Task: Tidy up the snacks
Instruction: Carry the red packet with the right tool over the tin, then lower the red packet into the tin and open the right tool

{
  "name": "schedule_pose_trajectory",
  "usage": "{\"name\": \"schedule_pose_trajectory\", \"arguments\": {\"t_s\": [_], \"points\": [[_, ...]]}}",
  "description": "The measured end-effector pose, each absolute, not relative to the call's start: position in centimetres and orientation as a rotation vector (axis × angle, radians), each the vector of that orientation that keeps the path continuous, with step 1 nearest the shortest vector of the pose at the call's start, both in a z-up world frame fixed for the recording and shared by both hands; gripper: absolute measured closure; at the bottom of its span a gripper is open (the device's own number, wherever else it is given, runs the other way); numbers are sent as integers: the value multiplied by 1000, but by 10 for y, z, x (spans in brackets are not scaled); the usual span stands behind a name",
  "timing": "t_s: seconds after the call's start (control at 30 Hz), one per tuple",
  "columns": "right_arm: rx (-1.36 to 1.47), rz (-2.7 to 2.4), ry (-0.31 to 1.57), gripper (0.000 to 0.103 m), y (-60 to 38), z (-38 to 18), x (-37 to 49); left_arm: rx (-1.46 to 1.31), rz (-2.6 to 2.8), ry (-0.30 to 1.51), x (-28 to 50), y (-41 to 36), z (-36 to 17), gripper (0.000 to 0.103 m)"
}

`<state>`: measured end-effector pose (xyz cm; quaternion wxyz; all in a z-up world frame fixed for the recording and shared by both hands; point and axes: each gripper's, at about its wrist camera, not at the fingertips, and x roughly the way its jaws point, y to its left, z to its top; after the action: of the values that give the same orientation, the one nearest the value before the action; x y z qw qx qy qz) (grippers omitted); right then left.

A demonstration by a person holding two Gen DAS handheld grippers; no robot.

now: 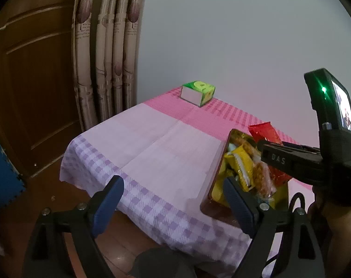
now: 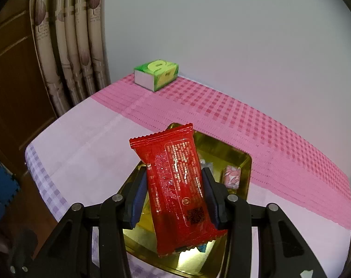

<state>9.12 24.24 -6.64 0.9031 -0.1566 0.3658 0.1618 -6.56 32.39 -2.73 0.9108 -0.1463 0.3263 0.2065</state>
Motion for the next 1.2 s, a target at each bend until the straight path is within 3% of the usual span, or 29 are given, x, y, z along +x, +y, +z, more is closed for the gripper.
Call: {"name": "schedule_pose_trajectory", "arguments": {"t_s": [1.0,1.1,1.13,1.2], "points": [[-292,328,870,60,211,-129,100,-284,449,715,-57,323,-39,13],[-263,342,868,57,209,-127,100,-274,437,718,-55,320,-39,13],[-258,346,848,52,208,-123,97,-271,434,716,-55,319,-39,13],[-261,339,797,32,207,-114,90,-262,428,709,-55,317,-38,13]]}}
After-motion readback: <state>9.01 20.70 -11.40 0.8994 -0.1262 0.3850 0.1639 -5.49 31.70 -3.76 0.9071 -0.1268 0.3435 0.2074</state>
